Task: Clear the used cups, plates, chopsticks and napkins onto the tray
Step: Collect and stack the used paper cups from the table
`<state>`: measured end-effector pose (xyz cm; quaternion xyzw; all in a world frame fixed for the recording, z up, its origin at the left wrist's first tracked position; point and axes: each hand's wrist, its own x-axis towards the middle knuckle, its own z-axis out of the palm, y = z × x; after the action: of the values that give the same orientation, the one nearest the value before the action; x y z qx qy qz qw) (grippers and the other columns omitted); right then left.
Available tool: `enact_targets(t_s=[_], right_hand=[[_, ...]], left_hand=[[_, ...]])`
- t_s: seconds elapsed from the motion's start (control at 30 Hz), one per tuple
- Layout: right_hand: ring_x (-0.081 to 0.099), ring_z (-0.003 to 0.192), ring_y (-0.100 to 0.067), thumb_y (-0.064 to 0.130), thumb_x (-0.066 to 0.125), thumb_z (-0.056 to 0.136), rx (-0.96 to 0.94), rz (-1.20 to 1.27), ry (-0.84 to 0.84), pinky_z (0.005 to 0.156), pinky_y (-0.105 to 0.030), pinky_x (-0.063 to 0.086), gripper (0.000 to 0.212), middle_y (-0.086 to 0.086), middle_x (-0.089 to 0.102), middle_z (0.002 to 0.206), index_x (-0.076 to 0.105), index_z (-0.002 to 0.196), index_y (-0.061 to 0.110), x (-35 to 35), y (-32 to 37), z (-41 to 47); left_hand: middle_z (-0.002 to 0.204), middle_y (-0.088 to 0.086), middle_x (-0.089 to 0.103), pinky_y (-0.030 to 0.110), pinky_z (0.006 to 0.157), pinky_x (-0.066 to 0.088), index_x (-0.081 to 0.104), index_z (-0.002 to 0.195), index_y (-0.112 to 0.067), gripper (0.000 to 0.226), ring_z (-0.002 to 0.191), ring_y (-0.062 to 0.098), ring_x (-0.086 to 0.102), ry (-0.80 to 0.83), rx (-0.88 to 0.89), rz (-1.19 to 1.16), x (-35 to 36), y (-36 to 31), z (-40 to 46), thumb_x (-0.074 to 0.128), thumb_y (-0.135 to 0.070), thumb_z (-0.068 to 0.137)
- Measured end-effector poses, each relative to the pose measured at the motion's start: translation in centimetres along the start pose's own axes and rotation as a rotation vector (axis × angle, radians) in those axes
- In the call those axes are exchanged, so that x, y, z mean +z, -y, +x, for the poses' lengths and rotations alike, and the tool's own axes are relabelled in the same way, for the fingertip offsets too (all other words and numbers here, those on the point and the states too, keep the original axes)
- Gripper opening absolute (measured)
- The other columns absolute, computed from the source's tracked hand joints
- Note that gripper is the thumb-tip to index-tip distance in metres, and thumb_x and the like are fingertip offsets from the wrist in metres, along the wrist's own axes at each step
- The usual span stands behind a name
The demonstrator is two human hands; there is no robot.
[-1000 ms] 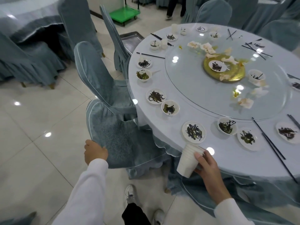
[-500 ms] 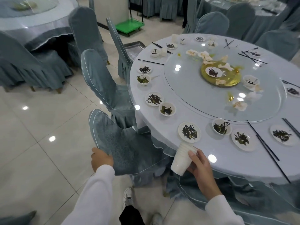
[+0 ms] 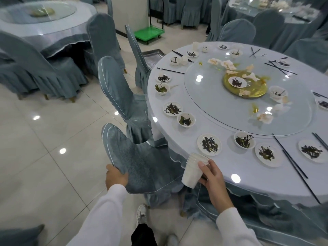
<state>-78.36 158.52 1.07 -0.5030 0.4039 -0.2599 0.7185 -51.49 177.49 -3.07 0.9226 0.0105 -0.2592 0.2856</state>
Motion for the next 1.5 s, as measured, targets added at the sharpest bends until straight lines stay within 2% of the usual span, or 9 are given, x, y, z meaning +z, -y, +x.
enact_targets(t_s=[0.23, 0.43, 0.53, 0.67, 0.8, 0.93, 1.07, 1.23, 1.5], right_hand=[[0.071, 0.116, -0.011, 0.054, 0.078, 0.084, -0.015, 0.025, -0.01, 0.085, -0.029, 0.062, 0.046, 0.009, 0.073, 0.129, 0.068, 0.127, 0.039, 1.5, 0.3, -0.1], [0.067, 0.122, -0.016, 0.08, 0.083, 0.061, -0.003, -0.031, -0.049, 0.1, -0.043, 0.06, 0.085, 0.013, 0.07, 0.131, 0.064, 0.133, 0.04, 4.2, -0.3, 0.7], [0.068, 0.122, -0.02, 0.074, 0.081, 0.07, -0.012, -0.052, -0.035, 0.099, -0.043, 0.061, 0.074, 0.008, 0.071, 0.13, 0.065, 0.131, 0.036, 5.8, -0.9, 1.0], [0.068, 0.122, -0.024, 0.064, 0.08, 0.077, -0.014, -0.065, -0.054, 0.099, -0.043, 0.06, 0.064, 0.002, 0.072, 0.129, 0.066, 0.13, 0.031, 8.8, -1.4, 1.7], [0.068, 0.121, -0.026, 0.065, 0.08, 0.075, -0.021, -0.084, -0.092, 0.1, -0.047, 0.059, 0.068, 0.0, 0.071, 0.13, 0.065, 0.131, 0.03, 13.4, -1.3, 2.9], [0.066, 0.123, -0.029, 0.061, 0.081, 0.075, -0.015, -0.098, -0.147, 0.102, -0.053, 0.058, 0.07, -0.002, 0.068, 0.134, 0.063, 0.135, 0.028, 18.9, -1.1, 4.7], [0.07, 0.118, -0.028, 0.056, 0.085, 0.081, -0.021, -0.071, -0.181, 0.085, -0.041, 0.063, 0.062, 0.001, 0.07, 0.133, 0.065, 0.134, 0.031, 24.3, -1.2, 6.2], [0.074, 0.111, -0.017, 0.052, 0.087, 0.079, -0.005, -0.098, -0.119, 0.083, -0.036, 0.063, 0.045, 0.008, 0.075, 0.125, 0.071, 0.12, 0.041, 31.0, -1.7, 7.7], [0.074, 0.111, -0.022, 0.046, 0.088, 0.078, 0.01, -0.101, -0.042, 0.082, -0.034, 0.063, 0.043, 0.002, 0.077, 0.121, 0.075, 0.117, 0.034, 40.0, -1.4, 12.8]], left_hand=[[0.132, 0.015, 0.064, 0.048, 0.099, 0.056, 0.04, 0.138, -0.009, 0.059, 0.111, 0.037, 0.066, 0.234, 0.06, 0.251, -3.3, 0.0, -0.2, 0.072, -0.035, 0.096], [0.123, 0.001, 0.069, 0.04, 0.097, 0.054, 0.059, 0.125, -0.03, 0.031, 0.108, 0.03, 0.066, 0.216, 0.216, 0.506, -7.1, -0.6, -0.2, 0.057, -0.046, 0.099], [0.113, -0.002, 0.069, 0.038, 0.094, 0.054, 0.064, 0.11, -0.027, 0.019, 0.103, 0.026, 0.066, 0.199, 0.326, 0.374, -8.3, -1.6, 0.8, 0.06, -0.043, 0.101], [0.104, -0.008, 0.07, 0.033, 0.088, 0.056, 0.067, 0.107, -0.025, 0.006, 0.098, 0.014, 0.067, 0.289, 0.572, 0.137, -9.6, -3.9, 2.6, 0.063, -0.028, 0.104], [0.098, -0.005, 0.071, 0.023, 0.078, 0.056, 0.069, 0.102, -0.026, 0.006, 0.093, 0.014, 0.068, 0.369, 0.692, -0.043, -11.6, -5.5, 5.3, 0.064, -0.022, 0.103], [0.094, -0.008, 0.074, 0.024, 0.082, 0.058, 0.071, 0.101, -0.029, 0.01, 0.09, 0.012, 0.071, 0.451, 0.7, -0.189, -14.2, -5.0, 8.5, 0.064, -0.021, 0.102], [0.095, -0.005, 0.075, 0.022, 0.079, 0.056, 0.071, 0.101, -0.031, 0.013, 0.087, 0.009, 0.071, 0.545, 0.703, -0.251, -16.8, -3.3, 11.5, 0.064, -0.021, 0.102], [0.094, -0.005, 0.075, 0.016, 0.072, 0.053, 0.072, 0.1, -0.029, 0.012, 0.083, 0.007, 0.069, 0.558, 0.69, -0.292, -20.4, -1.3, 15.7, 0.066, -0.019, 0.101], [0.091, -0.009, 0.075, 0.018, 0.079, 0.054, 0.07, 0.101, -0.03, 0.013, 0.083, 0.005, 0.069, 0.511, 0.633, -0.336, -24.2, -0.4, 21.8, 0.063, -0.02, 0.102]])
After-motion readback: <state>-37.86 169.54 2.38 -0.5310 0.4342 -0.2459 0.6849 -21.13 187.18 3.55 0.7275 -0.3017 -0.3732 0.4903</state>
